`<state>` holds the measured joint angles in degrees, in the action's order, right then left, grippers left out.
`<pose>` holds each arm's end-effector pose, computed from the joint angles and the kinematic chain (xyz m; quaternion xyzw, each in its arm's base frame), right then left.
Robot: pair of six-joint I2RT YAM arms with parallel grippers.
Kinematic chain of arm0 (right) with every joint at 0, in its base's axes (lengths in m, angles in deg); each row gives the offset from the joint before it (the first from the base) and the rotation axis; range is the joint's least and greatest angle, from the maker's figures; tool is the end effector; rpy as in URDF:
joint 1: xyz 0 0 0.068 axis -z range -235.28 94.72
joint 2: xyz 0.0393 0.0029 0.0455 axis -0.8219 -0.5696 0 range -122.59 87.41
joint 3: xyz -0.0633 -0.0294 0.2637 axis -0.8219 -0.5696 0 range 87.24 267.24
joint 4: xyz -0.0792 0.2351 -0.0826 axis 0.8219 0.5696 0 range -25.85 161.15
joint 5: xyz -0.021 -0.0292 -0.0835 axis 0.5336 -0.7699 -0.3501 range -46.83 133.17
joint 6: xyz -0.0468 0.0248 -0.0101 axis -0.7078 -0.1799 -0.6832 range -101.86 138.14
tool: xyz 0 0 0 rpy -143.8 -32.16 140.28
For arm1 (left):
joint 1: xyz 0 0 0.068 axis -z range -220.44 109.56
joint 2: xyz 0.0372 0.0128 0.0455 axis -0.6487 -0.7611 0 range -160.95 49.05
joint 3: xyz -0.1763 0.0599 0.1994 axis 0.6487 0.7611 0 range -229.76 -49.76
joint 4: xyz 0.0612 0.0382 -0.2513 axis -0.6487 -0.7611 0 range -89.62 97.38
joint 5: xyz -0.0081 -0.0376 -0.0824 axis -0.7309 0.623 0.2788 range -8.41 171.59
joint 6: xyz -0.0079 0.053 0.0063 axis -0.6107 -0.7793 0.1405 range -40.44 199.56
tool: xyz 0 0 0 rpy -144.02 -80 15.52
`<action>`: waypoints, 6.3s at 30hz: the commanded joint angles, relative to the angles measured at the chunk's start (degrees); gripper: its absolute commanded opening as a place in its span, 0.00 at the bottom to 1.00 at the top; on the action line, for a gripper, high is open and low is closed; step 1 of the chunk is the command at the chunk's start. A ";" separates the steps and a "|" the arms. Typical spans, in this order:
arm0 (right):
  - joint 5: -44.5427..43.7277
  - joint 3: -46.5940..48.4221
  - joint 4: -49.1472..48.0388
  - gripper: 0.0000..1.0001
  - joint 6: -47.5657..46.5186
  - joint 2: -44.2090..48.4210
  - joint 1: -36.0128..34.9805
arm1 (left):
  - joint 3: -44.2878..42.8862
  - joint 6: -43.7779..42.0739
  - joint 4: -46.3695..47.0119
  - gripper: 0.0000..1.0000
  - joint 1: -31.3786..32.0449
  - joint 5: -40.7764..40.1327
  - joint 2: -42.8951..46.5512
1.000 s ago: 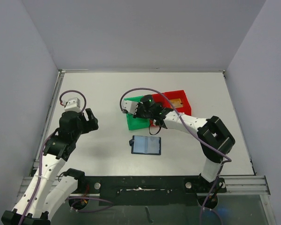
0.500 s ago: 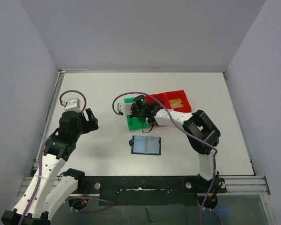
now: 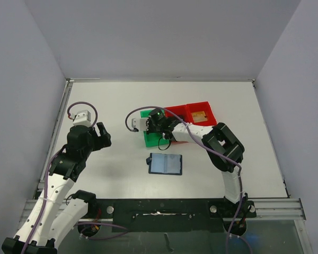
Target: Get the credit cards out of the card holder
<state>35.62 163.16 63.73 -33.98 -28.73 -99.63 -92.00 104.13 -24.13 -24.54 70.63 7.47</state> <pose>0.3222 0.3086 0.1681 -0.6554 0.6227 -0.0882 0.4183 0.1561 -0.0374 0.2956 -0.1124 0.8597 -0.0920 0.4897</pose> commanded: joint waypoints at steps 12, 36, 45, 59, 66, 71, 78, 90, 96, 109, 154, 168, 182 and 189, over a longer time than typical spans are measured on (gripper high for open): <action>3.46 0.47 -1.95 0.29 1.86 2.50 0.82 | -0.57 -0.50 2.68 0.76 -0.45 0.30 0.40; 8.64 0.03 -0.92 0.36 11.67 5.81 2.94 | -0.75 0.21 2.32 0.76 -0.43 0.02 0.62; 11.64 1.09 -0.88 0.29 35.13 8.53 4.05 | -0.74 0.21 2.24 0.76 -0.50 -0.02 0.55; 5.24 5.64 11.52 0.06 68.91 4.90 3.01 | -0.66 0.12 2.34 0.76 -0.52 0.12 0.63; 4.75 8.10 13.82 0.06 73.54 1.43 2.71 | -0.74 0.11 2.33 0.76 -0.56 0.31 0.39; 3.24 10.16 15.41 0.09 74.55 -1.11 2.20 | -0.69 0.08 2.40 0.76 -0.64 0.50 0.30; -0.51 13.51 16.61 0.11 74.36 -4.32 2.00 | -0.76 0.01 2.41 0.76 -0.83 0.98 0.10; -5.51 17.59 19.32 0.13 73.56 -7.15 1.15 | -0.70 -0.06 2.42 0.76 -0.87 0.89 -0.03; -7.19 18.31 19.76 0.15 73.17 -7.58 0.89 | -0.71 -0.06 2.48 0.76 -0.94 1.03 -0.03; -10.33 19.57 20.52 0.16 72.51 -8.34 -1.00 | -0.65 -0.06 2.51 0.76 -0.87 1.07 0.17; -9.42 26.87 24.39 0.20 72.12 -10.26 1.04 | -0.69 -0.06 2.55 0.76 -0.90 1.21 0.46; -8.56 23.81 23.32 0.20 75.78 -10.43 -0.16 | -0.63 -0.06 2.59 0.76 -0.92 1.34 0.72; -11.09 25.36 22.15 0.20 75.72 -13.41 1.44 | -0.62 -0.06 2.63 0.76 -0.89 1.47 0.58; -11.61 25.90 21.78 0.22 75.19 -13.73 1.64 | -0.57 -0.06 2.67 0.76 -0.88 1.33 0.45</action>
<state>26.13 186.78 87.75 41.32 -41.03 -98.37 -91.98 104.37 -24.13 -25.18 71.52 7.36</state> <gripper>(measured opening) 0.209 0.750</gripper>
